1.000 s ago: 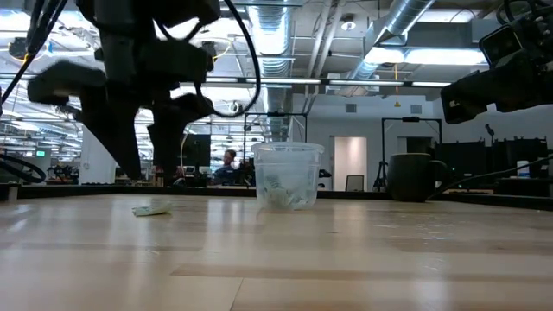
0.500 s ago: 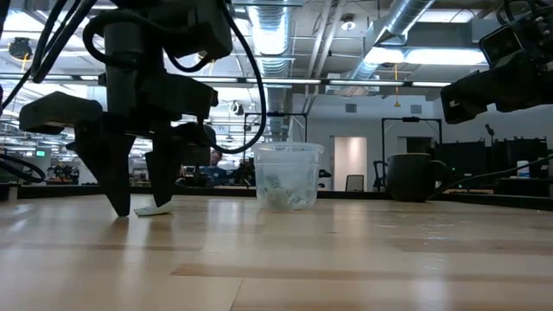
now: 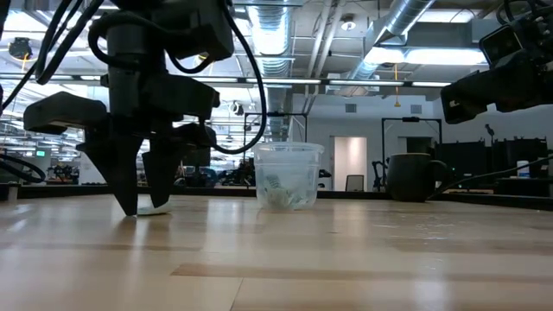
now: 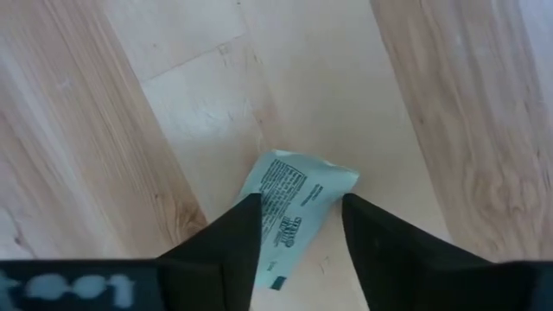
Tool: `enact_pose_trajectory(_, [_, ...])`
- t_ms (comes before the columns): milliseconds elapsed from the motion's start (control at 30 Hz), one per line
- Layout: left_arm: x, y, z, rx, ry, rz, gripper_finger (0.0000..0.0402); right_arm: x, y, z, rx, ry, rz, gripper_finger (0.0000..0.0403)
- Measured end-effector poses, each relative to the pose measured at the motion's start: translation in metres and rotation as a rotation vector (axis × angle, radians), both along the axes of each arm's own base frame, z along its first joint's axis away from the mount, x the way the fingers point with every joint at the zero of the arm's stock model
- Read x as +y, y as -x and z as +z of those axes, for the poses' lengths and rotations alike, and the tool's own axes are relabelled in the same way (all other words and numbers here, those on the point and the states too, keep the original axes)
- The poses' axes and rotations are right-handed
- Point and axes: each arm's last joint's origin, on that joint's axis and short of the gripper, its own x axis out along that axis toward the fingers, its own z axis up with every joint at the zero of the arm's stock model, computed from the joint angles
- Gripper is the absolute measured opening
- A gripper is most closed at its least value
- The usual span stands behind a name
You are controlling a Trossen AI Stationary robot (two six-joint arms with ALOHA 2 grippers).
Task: Pick and place items into bin
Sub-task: Put the green stevia packet into the bottom transparent bin
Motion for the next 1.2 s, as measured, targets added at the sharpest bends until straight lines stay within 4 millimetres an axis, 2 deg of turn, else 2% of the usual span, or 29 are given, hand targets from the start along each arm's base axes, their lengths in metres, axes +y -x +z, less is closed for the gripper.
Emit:
enact_pose_trajectory(433, [0.000, -0.001, 0.000, -0.014, 0.006, 0.000, 0.0073, 0.000, 0.000, 0.000, 0.000, 0.000, 0.000, 0.0087])
enact_pose_trajectory(567, [-0.001, -0.004, 0.007, 0.005, 0.009, 0.006, 0.0053, 0.000, 0.000, 0.000, 0.000, 0.000, 0.000, 0.0087])
enact_pose_trajectory(900, [-0.003, -0.016, 0.036, 0.025, -0.002, 0.010, 0.0015, 0.000, 0.000, 0.000, 0.000, 0.000, 0.000, 0.0087])
enact_pose_trajectory(1200, [-0.003, -0.037, 0.086, -0.071, -0.094, -0.026, 0.0001, 0.000, 0.000, 0.000, 0.000, 0.000, 0.000, 0.0087])
